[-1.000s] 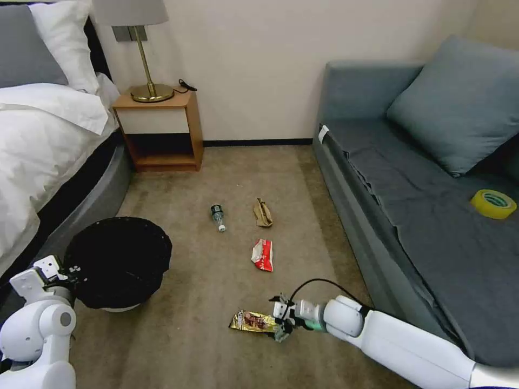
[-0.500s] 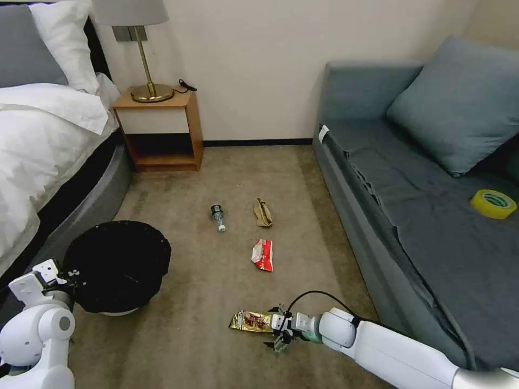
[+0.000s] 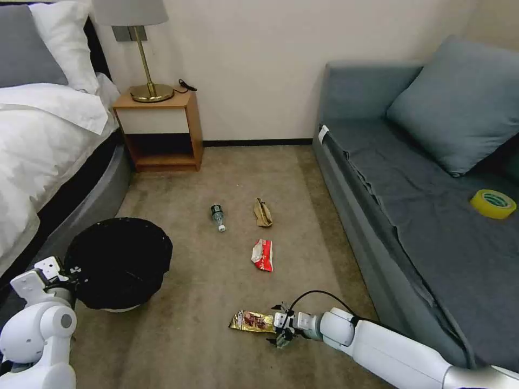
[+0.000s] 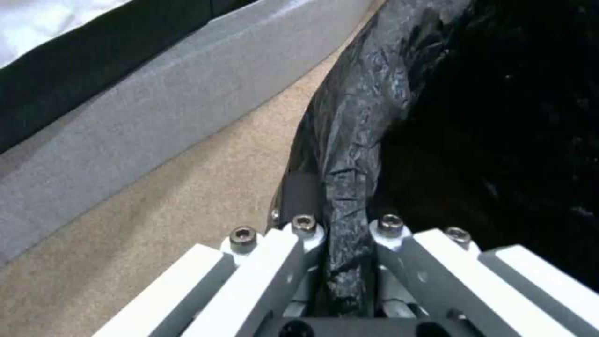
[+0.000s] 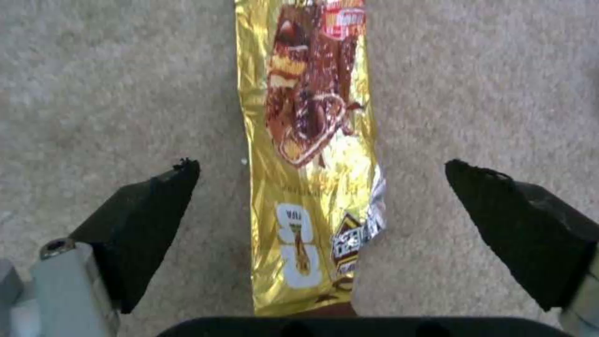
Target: Pick up the trash bin, then pick up the garbage on the floor and place it into the trash bin.
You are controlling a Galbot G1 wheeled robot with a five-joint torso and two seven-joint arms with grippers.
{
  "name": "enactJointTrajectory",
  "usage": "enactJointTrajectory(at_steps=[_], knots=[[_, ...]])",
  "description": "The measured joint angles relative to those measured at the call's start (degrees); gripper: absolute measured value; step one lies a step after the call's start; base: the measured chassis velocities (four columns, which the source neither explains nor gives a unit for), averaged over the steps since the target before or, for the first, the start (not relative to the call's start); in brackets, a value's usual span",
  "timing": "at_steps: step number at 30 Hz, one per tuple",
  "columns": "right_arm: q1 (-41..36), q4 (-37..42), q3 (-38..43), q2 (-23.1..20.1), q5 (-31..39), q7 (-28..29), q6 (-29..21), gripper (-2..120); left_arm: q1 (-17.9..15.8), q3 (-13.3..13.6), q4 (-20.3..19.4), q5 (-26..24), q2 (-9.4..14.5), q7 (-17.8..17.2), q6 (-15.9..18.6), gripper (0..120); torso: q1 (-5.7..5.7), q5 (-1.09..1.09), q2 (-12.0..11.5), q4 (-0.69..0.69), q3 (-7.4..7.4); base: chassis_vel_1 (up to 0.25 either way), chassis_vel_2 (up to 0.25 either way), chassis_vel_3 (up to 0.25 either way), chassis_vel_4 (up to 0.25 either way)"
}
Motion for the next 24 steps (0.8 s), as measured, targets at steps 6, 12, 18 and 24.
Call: enactJointTrajectory(at_steps=[6,12,18,24], knots=[[-0.29,-0.92,0.34,0.48,-0.31,0.37,0.4,100,-0.05,0.07,0.0,-0.01,-0.01,0.05,-0.09,2,0.0,0.0,0.0,0.0,0.0,0.0,0.0,0.0,0.0],[-0.35,-2.3,0.6,1.15,-0.73,0.82,0.94,85,0.0,0.09,-0.21,-0.03,0.06,0.13,-0.16,2,0.0,0.0,0.0,0.0,0.0,0.0,0.0,0.0,0.0],[-0.37,-3.46,0.87,1.63,-1.02,1.21,1.38,74,0.12,0.09,-0.5,-0.08,0.09,0.2,-0.23,2,0.0,0.0,0.0,0.0,0.0,0.0,0.0,0.0,0.0],[-0.67,-3.7,1.07,1.82,-1.04,1.25,1.63,59,0.14,0.21,-0.5,-0.07,-0.05,0.33,-0.37,2,0.0,0.0,0.0,0.0,0.0,0.0,0.0,0.0,0.0]])
